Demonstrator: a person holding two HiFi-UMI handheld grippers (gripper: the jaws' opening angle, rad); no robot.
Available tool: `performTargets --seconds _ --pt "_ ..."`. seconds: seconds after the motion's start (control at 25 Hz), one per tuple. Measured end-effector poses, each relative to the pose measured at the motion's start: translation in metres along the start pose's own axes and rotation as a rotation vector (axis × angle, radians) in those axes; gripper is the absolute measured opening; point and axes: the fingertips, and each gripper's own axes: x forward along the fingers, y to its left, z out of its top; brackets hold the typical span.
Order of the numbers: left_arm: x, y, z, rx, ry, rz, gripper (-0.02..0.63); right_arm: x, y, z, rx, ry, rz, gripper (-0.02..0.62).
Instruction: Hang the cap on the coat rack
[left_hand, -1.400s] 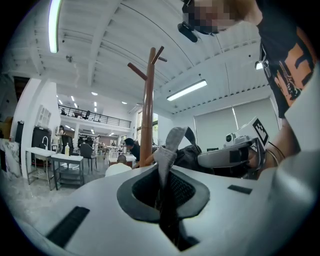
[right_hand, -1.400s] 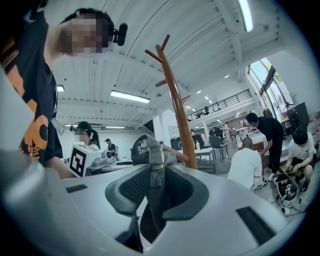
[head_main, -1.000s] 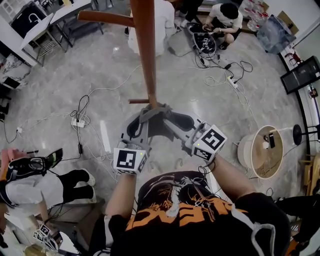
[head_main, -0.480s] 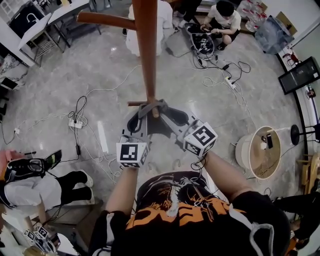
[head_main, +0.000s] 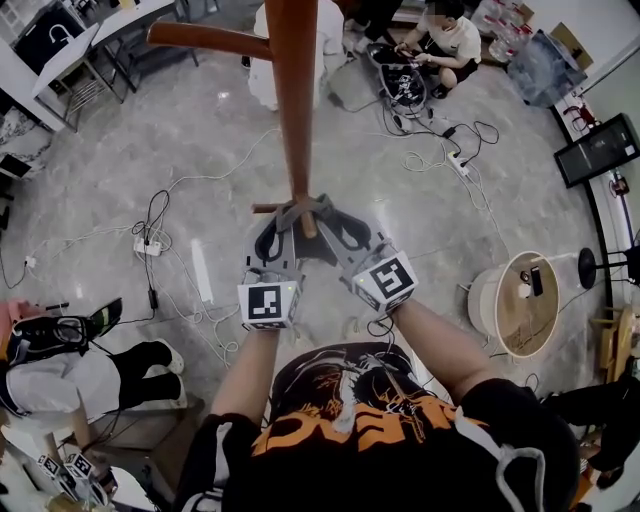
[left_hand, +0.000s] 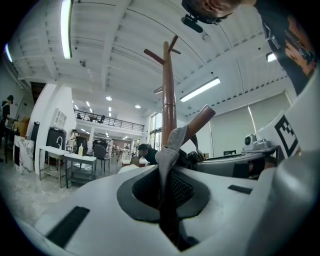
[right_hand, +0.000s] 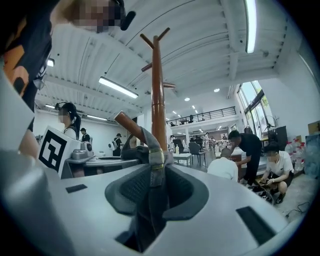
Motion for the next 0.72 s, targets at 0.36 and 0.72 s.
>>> performTargets --seconds 0.36,0.72 --pt "0.007 0.002 0.002 0.020 0.039 0.005 0.032 -0.003 -0.010 0.002 0.053 0.020 0.011 0.098" --pt "-0.005 0.001 -0.012 0.017 0.016 -0.020 0.034 -0.002 0.002 -0.014 0.072 0.044 0.041 0.132"
